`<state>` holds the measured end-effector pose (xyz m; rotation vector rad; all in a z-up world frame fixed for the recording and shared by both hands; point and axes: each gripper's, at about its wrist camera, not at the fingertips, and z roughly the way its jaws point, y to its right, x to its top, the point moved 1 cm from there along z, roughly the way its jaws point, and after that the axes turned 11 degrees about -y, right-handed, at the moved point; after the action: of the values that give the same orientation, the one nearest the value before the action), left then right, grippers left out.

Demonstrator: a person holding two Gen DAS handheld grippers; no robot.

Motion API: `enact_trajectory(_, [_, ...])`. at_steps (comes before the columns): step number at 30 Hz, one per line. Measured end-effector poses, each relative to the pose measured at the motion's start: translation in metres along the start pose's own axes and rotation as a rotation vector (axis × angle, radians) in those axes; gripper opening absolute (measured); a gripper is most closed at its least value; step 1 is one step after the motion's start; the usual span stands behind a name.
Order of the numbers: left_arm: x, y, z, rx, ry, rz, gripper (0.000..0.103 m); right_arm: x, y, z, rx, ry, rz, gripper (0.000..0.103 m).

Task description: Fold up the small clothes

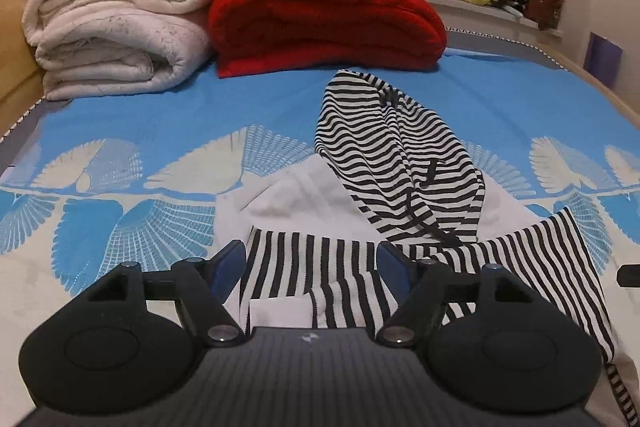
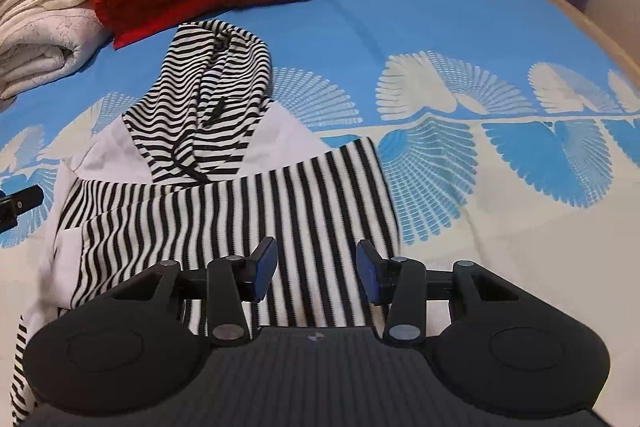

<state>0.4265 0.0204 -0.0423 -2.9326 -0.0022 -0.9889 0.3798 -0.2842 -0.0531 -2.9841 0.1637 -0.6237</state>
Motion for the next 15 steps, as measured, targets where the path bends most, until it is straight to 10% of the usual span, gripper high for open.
enact_trajectory(8, [0.005, -0.011, -0.006, 0.042, 0.079, 0.010, 0.072, 0.001, 0.013, -0.009, 0.022, 0.004, 0.027, 0.045])
enact_trajectory(15, [0.016, -0.023, 0.028, 0.018, -0.034, 0.002, 0.028, 0.011, 0.014, -0.015, 0.036, 0.014, -0.050, 0.047])
